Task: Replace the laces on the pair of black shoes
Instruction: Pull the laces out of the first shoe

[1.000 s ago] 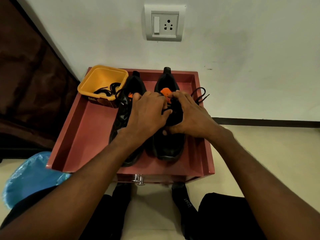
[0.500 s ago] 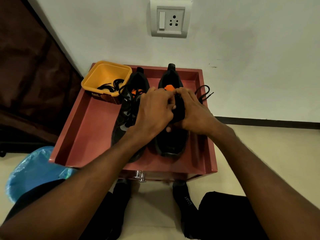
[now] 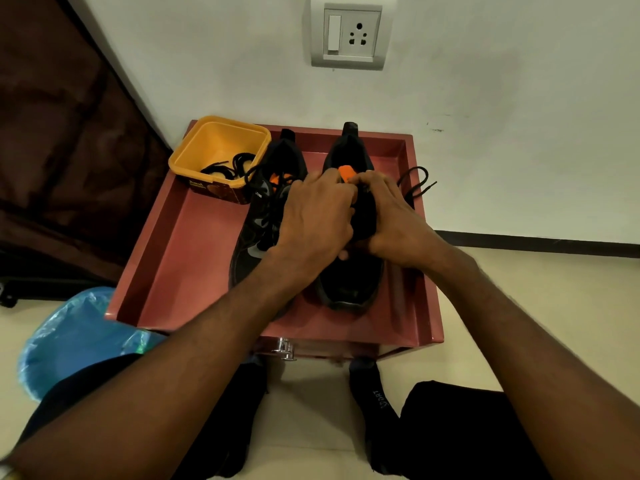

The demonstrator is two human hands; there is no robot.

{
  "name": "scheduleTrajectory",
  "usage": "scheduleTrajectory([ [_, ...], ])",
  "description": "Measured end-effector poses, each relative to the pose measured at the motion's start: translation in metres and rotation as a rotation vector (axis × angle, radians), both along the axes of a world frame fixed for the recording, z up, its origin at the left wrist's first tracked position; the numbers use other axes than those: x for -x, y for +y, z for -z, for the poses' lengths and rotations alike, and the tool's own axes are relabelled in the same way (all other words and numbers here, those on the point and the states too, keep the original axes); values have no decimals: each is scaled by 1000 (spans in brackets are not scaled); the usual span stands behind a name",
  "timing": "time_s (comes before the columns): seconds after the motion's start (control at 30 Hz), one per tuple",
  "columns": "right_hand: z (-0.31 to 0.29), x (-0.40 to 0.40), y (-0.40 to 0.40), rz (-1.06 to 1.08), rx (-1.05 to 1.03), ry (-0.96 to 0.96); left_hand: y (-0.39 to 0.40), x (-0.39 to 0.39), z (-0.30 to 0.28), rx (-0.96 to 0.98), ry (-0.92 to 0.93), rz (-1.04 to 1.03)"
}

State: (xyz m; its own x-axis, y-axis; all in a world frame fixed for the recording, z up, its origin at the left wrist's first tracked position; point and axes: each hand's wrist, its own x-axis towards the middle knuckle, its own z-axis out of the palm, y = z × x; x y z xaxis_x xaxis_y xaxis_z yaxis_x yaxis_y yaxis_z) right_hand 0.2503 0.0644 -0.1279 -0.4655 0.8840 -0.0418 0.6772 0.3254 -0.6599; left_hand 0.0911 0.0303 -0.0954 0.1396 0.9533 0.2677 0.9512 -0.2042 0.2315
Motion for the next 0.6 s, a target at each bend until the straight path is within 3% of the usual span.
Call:
scheduleTrajectory([
  [0.13,-2,2,0,2,-14,-40,2,-4,7,16,47,-79],
  [0.2,-4,2,2,19,6,-73,2,-2,8,105,-311,-156],
  [0.3,-6,-2,5,53,33,-82,-1,-4,-4,346,-1152,-288],
  [0.33,-6,-2,6,55,35,-85,-2,-3,-9,380,-1240,-297],
  [0.37,-6,-2,6,52,33,-88,-3,-2,-12,366,-1211,-276],
  [0.4,-5,-1,5,50,30,-95,-1,1,-10,307,-1050,-230],
  [0.5,-5,4,6,47,29,-110,2,10,-2,140,-193,-99],
  [0.53,-5,5,6,45,28,-104,0,8,-1,103,-5,-94],
  [0.6,-6,5,6,38,21,-92,-2,3,-2,46,109,-119],
])
